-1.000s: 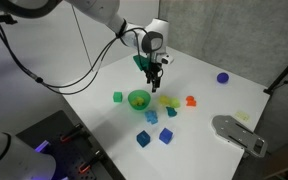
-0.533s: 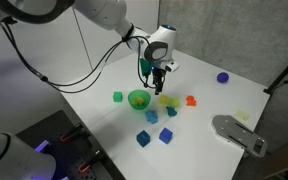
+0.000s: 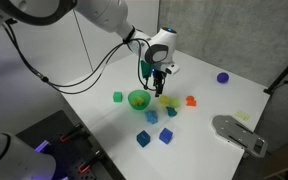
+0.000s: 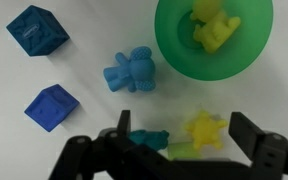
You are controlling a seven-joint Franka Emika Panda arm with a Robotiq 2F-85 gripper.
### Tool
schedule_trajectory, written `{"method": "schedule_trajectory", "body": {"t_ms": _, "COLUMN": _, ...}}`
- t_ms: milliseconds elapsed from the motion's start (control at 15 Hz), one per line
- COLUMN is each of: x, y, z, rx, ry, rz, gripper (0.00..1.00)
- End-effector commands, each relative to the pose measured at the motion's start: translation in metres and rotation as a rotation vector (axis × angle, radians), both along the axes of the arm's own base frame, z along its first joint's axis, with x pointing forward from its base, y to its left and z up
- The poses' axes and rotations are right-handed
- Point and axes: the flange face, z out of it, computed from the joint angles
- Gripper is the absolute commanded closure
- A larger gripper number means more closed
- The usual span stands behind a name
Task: Pick up the light blue elephant toy from the table and put it in the green bowl
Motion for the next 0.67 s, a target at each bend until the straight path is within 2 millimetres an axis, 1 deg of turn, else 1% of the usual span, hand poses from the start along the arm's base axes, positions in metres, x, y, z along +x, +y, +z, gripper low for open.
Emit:
{"method": "schedule_trajectory", "body": {"t_ms": 0, "x": -0.003, "y": -0.014, "z": -0.017, "rx": -0.012, "ry": -0.013, "rz": -0.047, "gripper": 0.0}}
{"method": "schedule_trajectory", "body": {"t_ms": 133, "x": -0.006, "y": -0.019, "z": -0.03, "rx": -0.007, "ry": -0.024, "rz": -0.054, "gripper": 0.0}}
{"method": "schedule_trajectory", "body": {"t_ms": 267, "x": -0.009, "y": -0.021, "z": -0.048, "rx": -0.003, "ry": -0.028, "rz": -0.064, "gripper": 0.0}}
{"method": "schedule_trajectory", "body": {"t_ms": 600, "x": -0.025, "y": -0.025, "z": -0.09, "rx": -0.007, "ry": 0.03, "rz": -0.105, "gripper": 0.0}}
